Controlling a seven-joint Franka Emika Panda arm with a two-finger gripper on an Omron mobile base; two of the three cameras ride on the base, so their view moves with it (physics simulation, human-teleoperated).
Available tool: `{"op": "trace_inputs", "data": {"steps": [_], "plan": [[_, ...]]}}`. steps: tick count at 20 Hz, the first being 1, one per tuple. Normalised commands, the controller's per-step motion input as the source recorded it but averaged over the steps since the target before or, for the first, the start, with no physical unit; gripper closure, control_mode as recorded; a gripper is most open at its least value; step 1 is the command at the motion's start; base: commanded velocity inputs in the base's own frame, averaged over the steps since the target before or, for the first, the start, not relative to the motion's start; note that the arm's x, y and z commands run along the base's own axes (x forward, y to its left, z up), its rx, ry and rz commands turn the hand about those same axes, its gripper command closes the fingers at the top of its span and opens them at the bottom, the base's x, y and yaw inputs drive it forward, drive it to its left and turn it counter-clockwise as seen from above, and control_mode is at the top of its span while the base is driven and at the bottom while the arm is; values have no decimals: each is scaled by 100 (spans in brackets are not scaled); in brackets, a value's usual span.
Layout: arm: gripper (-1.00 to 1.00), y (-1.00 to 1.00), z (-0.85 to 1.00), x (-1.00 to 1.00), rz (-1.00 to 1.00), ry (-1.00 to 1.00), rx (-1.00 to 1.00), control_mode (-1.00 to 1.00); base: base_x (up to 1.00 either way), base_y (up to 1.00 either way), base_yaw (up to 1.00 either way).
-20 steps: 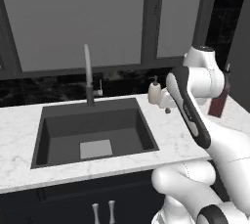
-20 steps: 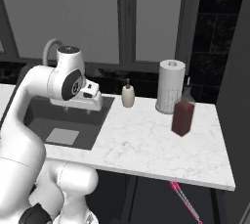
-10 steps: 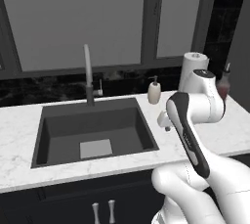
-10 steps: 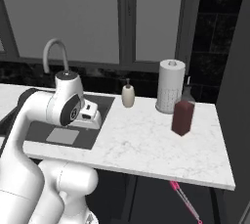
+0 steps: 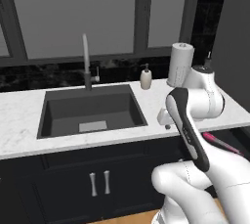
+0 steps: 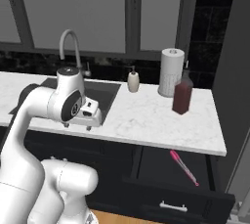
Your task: Pick the tongs from the drawer and place it on the counter.
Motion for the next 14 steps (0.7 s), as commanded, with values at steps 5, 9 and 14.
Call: {"op": "trace_inputs", "data": {"steps": [5, 9, 14], "plan": [[-100, 0, 0, 0, 0, 0, 0, 100, -24, 0, 0], [-100, -17, -12, 8, 0, -1, 0, -100, 1, -7, 0], [-100, -82, -26, 16, 0, 0, 1, -100, 0, 0, 0]]}}
